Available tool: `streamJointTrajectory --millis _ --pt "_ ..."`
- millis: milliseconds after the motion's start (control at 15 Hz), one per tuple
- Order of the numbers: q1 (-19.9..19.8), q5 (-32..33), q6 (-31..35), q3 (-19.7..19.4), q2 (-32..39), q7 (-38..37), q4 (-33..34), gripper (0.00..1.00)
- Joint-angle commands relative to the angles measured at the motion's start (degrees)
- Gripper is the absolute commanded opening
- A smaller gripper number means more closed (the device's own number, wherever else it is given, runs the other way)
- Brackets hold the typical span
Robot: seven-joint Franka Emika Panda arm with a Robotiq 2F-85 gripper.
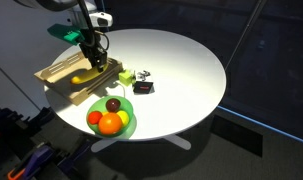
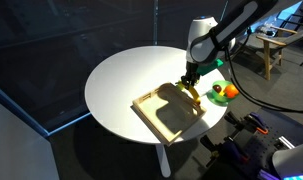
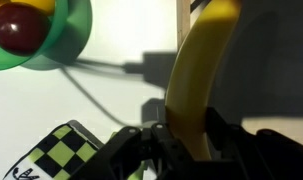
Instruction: Put the banana on the table and then put it in the crate
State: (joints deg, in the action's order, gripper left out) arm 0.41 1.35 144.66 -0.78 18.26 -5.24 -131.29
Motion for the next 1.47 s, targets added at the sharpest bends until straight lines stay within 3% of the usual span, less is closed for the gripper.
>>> streamJointTrajectory --millis 0,533,600,1267,1333,1400 --pt "0.82 -0.38 0.12 0.51 -0.21 -0.56 -0.25 0.17" --pt "2.47 1.38 0.11 -0.32 -0.16 -2.76 -0.19 0.17" --pt "1.70 0.09 -0.16 0.38 0.38 -0.79 0.06 0.42" --pt "1.74 0.15 -0.16 0.33 0.38 -1.10 0.06 0.42" --pt "1.74 0.15 -0.16 0.33 0.38 -1.11 0.06 0.17" --pt "1.96 0.46 -0.08 0.30 0.66 -1.32 0.28 0.17"
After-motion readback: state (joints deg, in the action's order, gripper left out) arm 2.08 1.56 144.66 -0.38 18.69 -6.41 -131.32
